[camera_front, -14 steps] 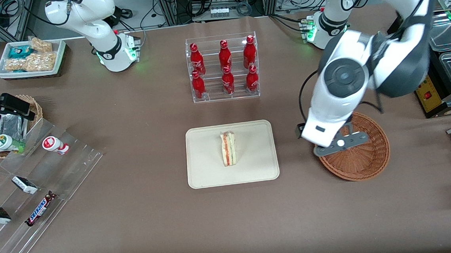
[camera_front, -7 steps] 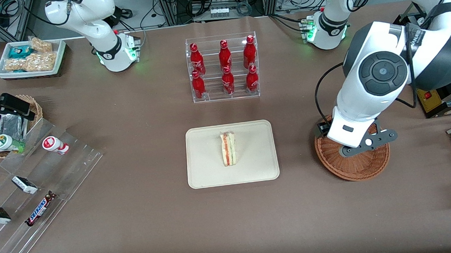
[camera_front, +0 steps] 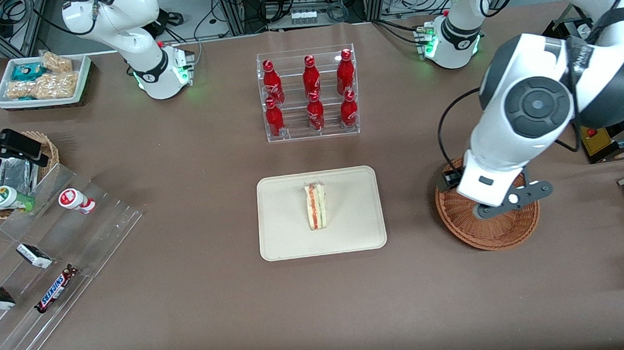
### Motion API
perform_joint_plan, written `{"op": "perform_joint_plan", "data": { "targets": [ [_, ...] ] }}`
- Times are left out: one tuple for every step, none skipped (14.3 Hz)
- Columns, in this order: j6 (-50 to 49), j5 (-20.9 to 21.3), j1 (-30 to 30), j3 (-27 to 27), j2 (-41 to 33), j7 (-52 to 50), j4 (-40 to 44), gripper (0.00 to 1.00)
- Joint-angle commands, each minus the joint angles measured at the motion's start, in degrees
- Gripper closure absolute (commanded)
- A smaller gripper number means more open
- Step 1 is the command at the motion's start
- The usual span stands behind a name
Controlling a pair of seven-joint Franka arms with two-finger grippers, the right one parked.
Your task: Place sandwich from basket to tray
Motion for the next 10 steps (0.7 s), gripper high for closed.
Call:
{"op": "perform_joint_plan", "data": {
  "targets": [
    [-1.2, -0.9, 2.9, -0.4, -0.9, 0.8, 0.4, 0.0],
    [-1.2, -1.0, 2.9, -0.4, -1.0, 0.7, 0.4, 0.0],
    [-1.1, -1.0, 2.9, -0.4, -1.0, 0.7, 0.3, 0.0],
    [-0.7, -1.7, 3.1, -0.3, -2.1, 0.9, -0.7, 0.0],
    [0.2, -3.6, 4.2, 0.1, -5.6, 2.9, -5.1, 0.0],
    [2.2, -5.3, 3.9, 3.2, -8.7, 6.1, -8.9, 0.0],
    [5.0, -8.2, 2.2, 8.6, -12.3, 9.7, -12.9, 0.0],
    [6.0, -11.1, -0.1, 12.5, -14.9, 12.6, -15.6, 0.0],
    [5.9, -13.4, -1.7, 16.5, -17.3, 16.4, -17.3, 0.0],
    [5.6, -14.8, -2.5, 18.7, -19.1, 20.7, -18.4, 0.0]
  ]
}}
